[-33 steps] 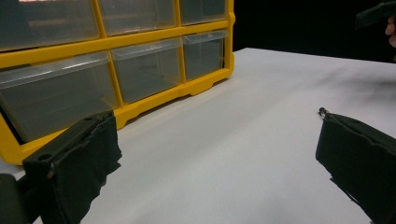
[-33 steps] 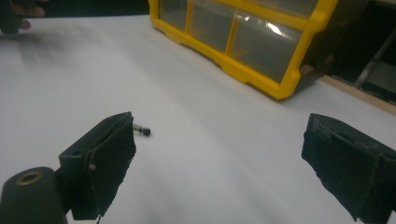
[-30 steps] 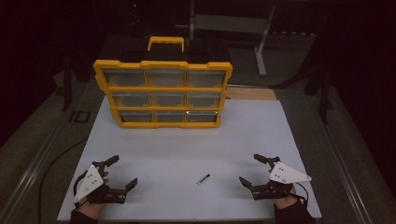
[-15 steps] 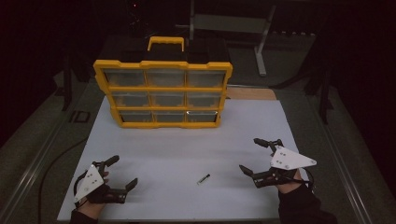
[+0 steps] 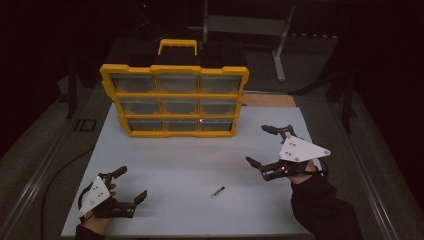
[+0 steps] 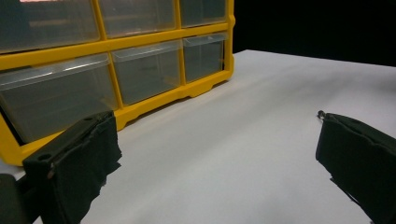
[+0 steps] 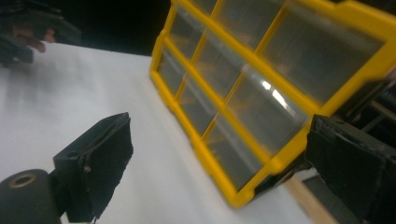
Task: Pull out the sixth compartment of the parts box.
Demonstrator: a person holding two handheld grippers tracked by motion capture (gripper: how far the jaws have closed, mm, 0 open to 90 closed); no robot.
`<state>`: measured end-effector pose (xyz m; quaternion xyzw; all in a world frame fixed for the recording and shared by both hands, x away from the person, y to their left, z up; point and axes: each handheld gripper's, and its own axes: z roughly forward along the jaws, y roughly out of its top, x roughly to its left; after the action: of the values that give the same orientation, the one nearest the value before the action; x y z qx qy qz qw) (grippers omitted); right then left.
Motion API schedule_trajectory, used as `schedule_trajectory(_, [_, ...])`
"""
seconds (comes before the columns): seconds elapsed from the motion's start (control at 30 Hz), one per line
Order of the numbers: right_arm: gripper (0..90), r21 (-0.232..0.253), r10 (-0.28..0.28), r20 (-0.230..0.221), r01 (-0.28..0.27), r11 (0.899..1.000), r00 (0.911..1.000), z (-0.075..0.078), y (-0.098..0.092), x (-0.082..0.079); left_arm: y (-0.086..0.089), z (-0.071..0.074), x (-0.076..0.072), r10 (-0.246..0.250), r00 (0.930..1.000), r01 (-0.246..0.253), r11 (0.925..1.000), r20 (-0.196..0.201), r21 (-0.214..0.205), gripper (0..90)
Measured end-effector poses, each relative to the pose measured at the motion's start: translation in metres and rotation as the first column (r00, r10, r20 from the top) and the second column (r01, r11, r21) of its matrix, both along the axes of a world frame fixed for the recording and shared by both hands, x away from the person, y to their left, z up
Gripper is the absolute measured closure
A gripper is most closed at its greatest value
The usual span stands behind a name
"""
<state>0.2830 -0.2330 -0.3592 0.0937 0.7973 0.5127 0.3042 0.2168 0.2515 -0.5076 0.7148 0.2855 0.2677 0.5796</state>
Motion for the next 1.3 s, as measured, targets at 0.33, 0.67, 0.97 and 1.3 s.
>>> schedule_trajectory(0.33, [7.5,-0.057,0.027,0.041,-0.025,0.998,0.9988,0.016,0.022,0.020,0.000,0.000,0.000,-0.002,1.0000,0.002,1.0000,0.001,0.004,0.2])
schedule_trajectory(0.67, [7.5,-0.109,0.049,0.024,-0.046,0.993,0.9985,0.018,0.040,0.034,0.000,0.001,0.000,-0.003,1.0000,0.003,1.0000,0.005,-0.005,0.2])
schedule_trajectory(0.97, [7.7,-0.173,0.081,0.094,-0.064,0.983,0.9923,0.016,0.061,0.044,0.000,0.001,0.000,-0.003,1.0000,0.003,1.0000,0.004,-0.004,0.2])
schedule_trajectory(1.3, [9.3,-0.223,0.106,0.115,-0.078,0.972,0.9877,0.017,0.081,0.057,0.000,0.001,0.000,-0.004,1.0000,0.004,1.0000,0.007,-0.003,0.2])
